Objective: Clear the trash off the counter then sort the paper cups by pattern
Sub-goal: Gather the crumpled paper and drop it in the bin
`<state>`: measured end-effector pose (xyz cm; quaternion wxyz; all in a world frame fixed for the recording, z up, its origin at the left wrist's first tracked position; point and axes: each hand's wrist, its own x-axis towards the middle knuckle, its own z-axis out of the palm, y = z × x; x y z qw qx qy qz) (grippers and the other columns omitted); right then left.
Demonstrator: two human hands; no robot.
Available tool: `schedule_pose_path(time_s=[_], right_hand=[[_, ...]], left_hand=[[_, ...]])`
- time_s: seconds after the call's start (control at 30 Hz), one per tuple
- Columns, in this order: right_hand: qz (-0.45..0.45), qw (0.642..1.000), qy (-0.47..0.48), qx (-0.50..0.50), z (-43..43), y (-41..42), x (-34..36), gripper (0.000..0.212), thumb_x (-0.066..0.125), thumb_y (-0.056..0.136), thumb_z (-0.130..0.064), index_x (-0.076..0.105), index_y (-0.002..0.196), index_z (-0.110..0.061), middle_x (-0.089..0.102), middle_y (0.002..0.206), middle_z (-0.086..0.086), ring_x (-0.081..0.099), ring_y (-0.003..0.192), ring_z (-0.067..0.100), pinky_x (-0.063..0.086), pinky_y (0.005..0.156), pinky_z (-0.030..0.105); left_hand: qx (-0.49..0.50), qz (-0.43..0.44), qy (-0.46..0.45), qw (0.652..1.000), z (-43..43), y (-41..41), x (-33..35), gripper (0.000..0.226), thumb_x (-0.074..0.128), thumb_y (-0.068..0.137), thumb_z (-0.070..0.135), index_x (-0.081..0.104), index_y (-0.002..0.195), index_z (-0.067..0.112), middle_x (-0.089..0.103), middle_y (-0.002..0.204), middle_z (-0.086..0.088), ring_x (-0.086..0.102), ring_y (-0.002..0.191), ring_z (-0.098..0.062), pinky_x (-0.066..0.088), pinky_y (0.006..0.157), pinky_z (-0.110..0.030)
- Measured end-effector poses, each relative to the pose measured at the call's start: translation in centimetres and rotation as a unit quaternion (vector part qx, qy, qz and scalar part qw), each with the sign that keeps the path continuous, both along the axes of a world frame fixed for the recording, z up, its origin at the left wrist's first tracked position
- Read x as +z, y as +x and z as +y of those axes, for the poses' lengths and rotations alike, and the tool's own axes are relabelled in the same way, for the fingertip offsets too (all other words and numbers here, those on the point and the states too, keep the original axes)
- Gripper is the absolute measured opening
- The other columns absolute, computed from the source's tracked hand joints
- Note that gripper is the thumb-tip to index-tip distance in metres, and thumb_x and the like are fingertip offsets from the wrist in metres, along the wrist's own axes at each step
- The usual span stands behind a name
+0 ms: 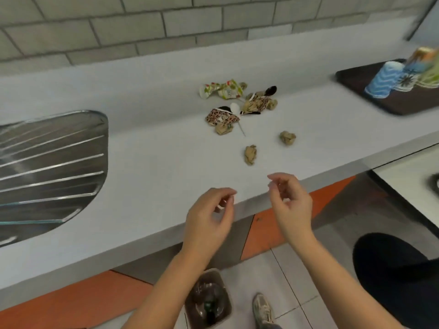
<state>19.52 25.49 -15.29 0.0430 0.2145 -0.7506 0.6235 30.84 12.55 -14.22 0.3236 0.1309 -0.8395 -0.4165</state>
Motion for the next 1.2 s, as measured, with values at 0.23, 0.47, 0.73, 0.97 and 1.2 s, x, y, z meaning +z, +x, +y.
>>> schedule_pose_path(time_s=[0.23,0.47,0.73,0.97,1.2], right_hand=[[0.124,0.968,0.206,-0.073,-1.1,-12.0,2.0,0.025,0.063,0.087,-0.014,0.065,0.111,-0.017,0.054,0.113,0.007,0.053,0.099,0.017,0.044,0.081,0.026],[0.093,0.892,0.442,0.030,-2.6,-19.6,0.8,0.041,0.058,0.093,-0.034,0.056,0.130,-0.016,0.052,0.116,0.012,0.052,0.105,0.030,0.045,0.082,0.033],[0.136,0.930,0.330,0.089,-5.6,-24.2,2.3,0.023,0.049,0.094,-0.011,0.066,0.108,-0.011,0.061,0.101,0.005,0.058,0.087,0.023,0.041,0.072,0.026],[0.224,0.865,0.433,0.118,-13.9,-27.6,5.1,0.048,0.060,0.087,-0.043,0.058,0.127,-0.015,0.057,0.118,0.014,0.054,0.108,0.031,0.048,0.079,0.038],[0.221,0.814,0.514,0.157,-15.5,-29.3,4.0,0.050,0.067,0.082,-0.044,0.060,0.122,-0.016,0.047,0.132,0.010,0.048,0.119,0.027,0.046,0.083,0.036]], left_hand=[[0.016,-0.111,-0.055,0.992,-2.5,-10.8,3.4,0.018,0.060,0.090,0.031,0.065,0.105,0.023,0.061,0.099,0.008,0.057,0.087,-0.009,0.049,0.071,-0.027],[-0.039,-0.335,-0.206,0.918,-3.0,-18.0,0.9,0.048,0.057,0.090,0.044,0.050,0.132,0.022,0.047,0.118,-0.006,0.046,0.112,-0.022,0.046,0.088,-0.034],[0.046,-0.214,-0.141,0.965,-6.4,-19.2,0.2,0.037,0.045,0.094,-0.001,0.058,0.126,0.011,0.048,0.118,-0.008,0.053,0.104,-0.020,0.042,0.088,-0.021],[0.187,-0.263,-0.179,0.929,-9.8,-22.7,2.2,0.024,0.046,0.094,0.019,0.062,0.106,0.005,0.048,0.108,-0.010,0.050,0.101,-0.025,0.048,0.072,-0.034],[0.180,-0.313,-0.173,0.916,-9.9,-23.4,0.3,0.035,0.055,0.092,0.037,0.054,0.118,0.013,0.045,0.119,-0.007,0.054,0.099,-0.022,0.050,0.074,-0.030]])
